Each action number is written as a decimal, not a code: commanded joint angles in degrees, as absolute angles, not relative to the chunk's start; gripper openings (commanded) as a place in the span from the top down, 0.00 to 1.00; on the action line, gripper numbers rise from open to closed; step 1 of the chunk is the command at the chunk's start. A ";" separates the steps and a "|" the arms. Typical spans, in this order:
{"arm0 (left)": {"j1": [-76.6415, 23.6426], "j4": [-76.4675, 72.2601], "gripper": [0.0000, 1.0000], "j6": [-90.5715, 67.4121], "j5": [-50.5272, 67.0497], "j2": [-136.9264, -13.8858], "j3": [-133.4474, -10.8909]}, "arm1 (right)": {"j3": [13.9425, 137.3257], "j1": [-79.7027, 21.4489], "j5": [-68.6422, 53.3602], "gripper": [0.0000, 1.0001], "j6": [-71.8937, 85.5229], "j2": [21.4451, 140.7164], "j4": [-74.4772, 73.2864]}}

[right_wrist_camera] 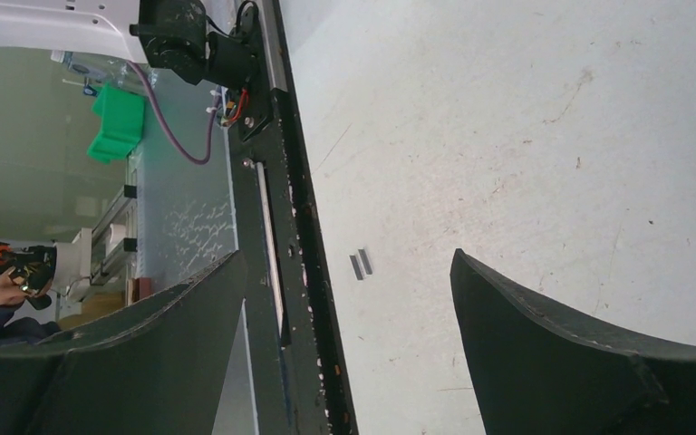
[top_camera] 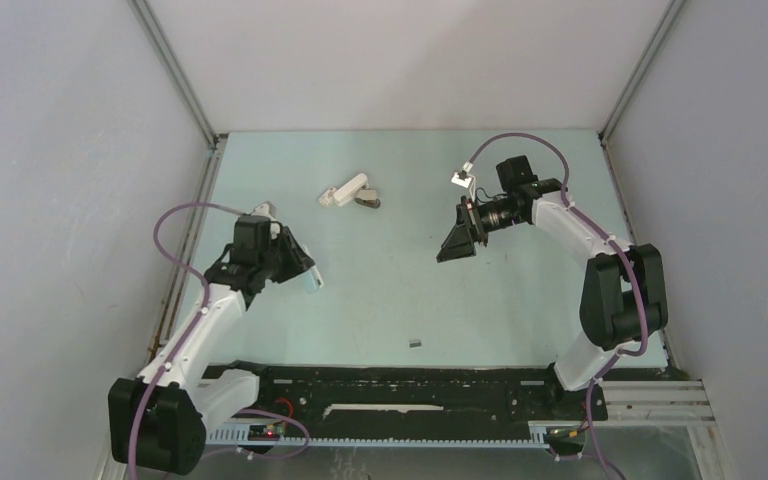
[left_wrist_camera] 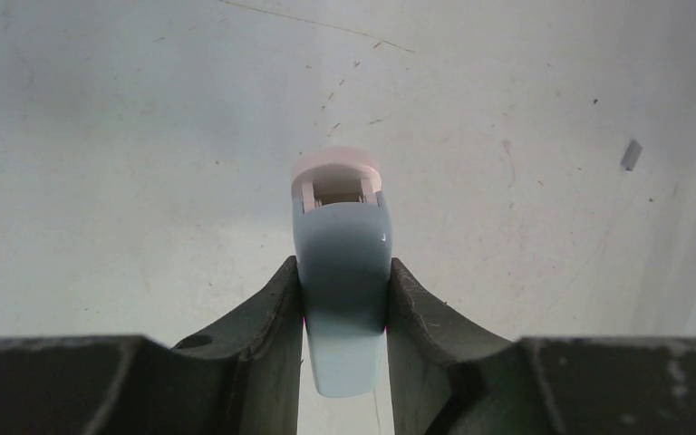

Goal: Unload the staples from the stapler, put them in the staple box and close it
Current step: Place the stapler at the center of the board, then move the stapler to the center of the board.

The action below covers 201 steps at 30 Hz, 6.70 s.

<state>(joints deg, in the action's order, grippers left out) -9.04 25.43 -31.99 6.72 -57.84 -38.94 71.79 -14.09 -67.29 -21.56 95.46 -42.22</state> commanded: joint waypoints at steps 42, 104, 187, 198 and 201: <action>1.93 43.24 1.00 -32.29 -10.26 -84.12 -57.17 | 72.86 -13.51 -65.94 0.08 -23.12 94.09 -42.46; 15.62 15.86 0.00 -34.83 20.65 -55.56 -39.53 | 122.36 -27.06 -26.43 0.00 -24.59 126.10 -47.39; 6.61 11.75 0.01 -39.70 23.00 -62.66 -41.18 | 141.73 -30.31 -31.67 0.86 -39.32 147.36 -38.16; 5.65 9.57 0.01 -39.99 24.62 -62.58 -40.65 | 130.17 -28.92 -34.23 0.88 -37.92 137.78 -38.77; 4.58 8.58 0.01 -39.96 25.16 -62.58 -40.39 | 124.23 -29.08 -34.81 0.89 -37.60 134.25 -38.28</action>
